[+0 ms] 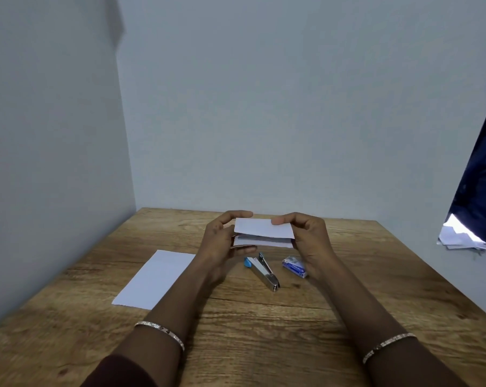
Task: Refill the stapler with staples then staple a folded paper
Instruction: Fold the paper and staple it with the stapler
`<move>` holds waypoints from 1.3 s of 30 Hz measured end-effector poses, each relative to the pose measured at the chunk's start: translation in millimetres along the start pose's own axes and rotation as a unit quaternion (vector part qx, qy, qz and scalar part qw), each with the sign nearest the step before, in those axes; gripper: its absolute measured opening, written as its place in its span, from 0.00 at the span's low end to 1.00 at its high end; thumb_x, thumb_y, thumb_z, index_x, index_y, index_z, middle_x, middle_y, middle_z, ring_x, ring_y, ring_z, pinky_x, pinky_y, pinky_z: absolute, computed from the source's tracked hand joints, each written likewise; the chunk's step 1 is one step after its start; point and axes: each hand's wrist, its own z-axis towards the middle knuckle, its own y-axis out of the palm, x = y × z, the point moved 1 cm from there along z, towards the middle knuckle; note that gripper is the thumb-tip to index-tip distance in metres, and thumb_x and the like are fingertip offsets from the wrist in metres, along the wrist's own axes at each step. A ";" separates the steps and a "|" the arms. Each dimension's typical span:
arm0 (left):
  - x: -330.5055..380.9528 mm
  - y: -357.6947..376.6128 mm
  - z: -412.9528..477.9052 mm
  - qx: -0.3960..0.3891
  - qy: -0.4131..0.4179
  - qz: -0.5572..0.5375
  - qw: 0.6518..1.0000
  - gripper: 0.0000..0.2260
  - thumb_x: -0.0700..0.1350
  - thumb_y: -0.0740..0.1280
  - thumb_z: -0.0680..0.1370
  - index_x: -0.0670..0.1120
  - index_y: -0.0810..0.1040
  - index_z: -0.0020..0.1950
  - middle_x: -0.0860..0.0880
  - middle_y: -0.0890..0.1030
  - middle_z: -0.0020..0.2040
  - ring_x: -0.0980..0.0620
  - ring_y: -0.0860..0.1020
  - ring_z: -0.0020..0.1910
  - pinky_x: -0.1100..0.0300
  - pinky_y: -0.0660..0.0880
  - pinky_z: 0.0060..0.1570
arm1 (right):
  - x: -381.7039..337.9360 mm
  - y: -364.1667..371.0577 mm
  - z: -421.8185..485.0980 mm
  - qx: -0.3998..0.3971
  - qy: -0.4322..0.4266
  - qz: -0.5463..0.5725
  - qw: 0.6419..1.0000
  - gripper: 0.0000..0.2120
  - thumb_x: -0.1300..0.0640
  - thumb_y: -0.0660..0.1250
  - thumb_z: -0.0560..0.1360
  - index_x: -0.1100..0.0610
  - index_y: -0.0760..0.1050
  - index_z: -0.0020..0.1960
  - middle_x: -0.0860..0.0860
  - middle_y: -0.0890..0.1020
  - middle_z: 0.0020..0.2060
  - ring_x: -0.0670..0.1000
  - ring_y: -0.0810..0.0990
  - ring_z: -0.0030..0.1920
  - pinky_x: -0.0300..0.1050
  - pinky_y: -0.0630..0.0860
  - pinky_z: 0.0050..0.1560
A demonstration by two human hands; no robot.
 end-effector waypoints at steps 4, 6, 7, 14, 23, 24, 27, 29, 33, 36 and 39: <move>3.8 -1.2 -0.5 -0.004 -0.022 -0.009 1.000 0.20 0.35 0.57 0.81 0.48 0.88 0.47 0.50 0.88 0.41 0.48 0.88 0.42 0.59 0.83 0.32 | -1.1 -0.4 0.4 -0.003 0.005 -0.009 1.000 0.09 0.68 0.73 0.72 0.56 0.87 0.39 0.53 0.88 0.43 0.53 0.85 0.46 0.48 0.80 0.40; 3.7 -3.6 1.9 -0.006 -0.023 -0.022 0.999 0.21 0.35 0.56 0.80 0.48 0.88 0.45 0.48 0.88 0.39 0.47 0.88 0.40 0.57 0.83 0.33 | -1.5 -1.0 0.3 0.003 -0.012 -0.023 1.000 0.11 0.69 0.71 0.73 0.56 0.87 0.38 0.53 0.88 0.43 0.56 0.84 0.49 0.51 0.78 0.42; 3.5 -4.2 3.0 -0.007 -0.027 -0.034 0.999 0.18 0.39 0.58 0.81 0.47 0.87 0.46 0.48 0.88 0.38 0.46 0.87 0.39 0.56 0.83 0.32 | -1.4 -1.4 0.0 0.006 -0.017 -0.025 1.000 0.13 0.69 0.70 0.74 0.56 0.87 0.38 0.53 0.88 0.43 0.56 0.84 0.48 0.51 0.78 0.42; 3.8 -2.3 4.7 -0.038 -0.048 -0.049 0.997 0.15 0.54 0.71 0.77 0.43 0.82 0.56 0.42 0.85 0.45 0.43 0.87 0.42 0.55 0.83 0.34 | 1.5 -3.1 1.7 0.019 -0.031 -0.034 0.999 0.15 0.70 0.66 0.76 0.56 0.87 0.40 0.59 0.87 0.44 0.64 0.83 0.46 0.54 0.77 0.43; -6.6 -7.0 10.3 -0.009 -0.046 -0.012 0.999 0.22 0.43 0.74 0.76 0.41 0.77 0.69 0.41 0.81 0.63 0.40 0.87 0.43 0.58 0.84 0.35 | 1.7 -1.6 3.6 0.024 -0.025 -0.056 0.998 0.17 0.69 0.64 0.77 0.55 0.87 0.39 0.57 0.87 0.44 0.60 0.83 0.48 0.54 0.80 0.42; -7.2 -7.6 11.3 -0.009 -0.045 -0.014 0.999 0.23 0.43 0.74 0.76 0.41 0.76 0.70 0.42 0.81 0.62 0.40 0.87 0.44 0.58 0.84 0.35 | 1.6 -1.9 4.2 0.023 -0.021 -0.055 0.998 0.17 0.70 0.63 0.77 0.56 0.87 0.39 0.57 0.87 0.44 0.60 0.83 0.48 0.54 0.80 0.43; -8.2 -7.5 13.3 -0.012 -0.037 -0.012 0.999 0.21 0.42 0.73 0.78 0.41 0.75 0.70 0.44 0.82 0.60 0.40 0.87 0.45 0.59 0.84 0.36 | -0.2 -3.0 6.2 0.012 -0.003 -0.026 1.000 0.17 0.70 0.61 0.74 0.57 0.87 0.40 0.56 0.88 0.44 0.60 0.85 0.50 0.54 0.83 0.47; -8.4 -7.3 14.3 -0.011 -0.035 -0.014 0.999 0.20 0.41 0.71 0.79 0.41 0.75 0.70 0.45 0.83 0.60 0.41 0.88 0.45 0.59 0.84 0.36 | -2.3 -3.7 7.7 0.004 0.015 0.021 1.000 0.16 0.66 0.60 0.71 0.58 0.87 0.42 0.56 0.89 0.44 0.59 0.86 0.50 0.51 0.84 0.47; -8.0 -6.6 15.5 -0.018 -0.031 -0.018 0.999 0.15 0.41 0.69 0.81 0.42 0.77 0.68 0.44 0.84 0.59 0.43 0.88 0.45 0.59 0.84 0.37 | -4.5 -6.1 8.0 -0.009 0.054 0.074 0.996 0.14 0.54 0.70 0.72 0.53 0.84 0.57 0.56 0.88 0.50 0.56 0.88 0.49 0.49 0.84 0.46; -8.7 -6.5 15.9 -0.019 -0.017 -0.021 0.999 0.08 0.41 0.67 0.82 0.44 0.81 0.60 0.44 0.85 0.56 0.44 0.88 0.46 0.59 0.84 0.38 | -3.1 -7.6 6.2 -0.025 0.096 0.057 0.993 0.20 0.54 0.78 0.72 0.50 0.79 0.62 0.55 0.88 0.49 0.54 0.88 0.49 0.47 0.84 0.45; -9.1 -6.1 16.5 -0.018 -0.002 -0.023 1.000 0.10 0.40 0.67 0.82 0.42 0.80 0.62 0.43 0.86 0.57 0.43 0.87 0.48 0.59 0.84 0.38 | -4.3 -6.4 1.9 -0.039 0.087 0.025 0.995 0.18 0.58 0.79 0.71 0.60 0.81 0.59 0.54 0.89 0.45 0.53 0.89 0.45 0.44 0.85 0.41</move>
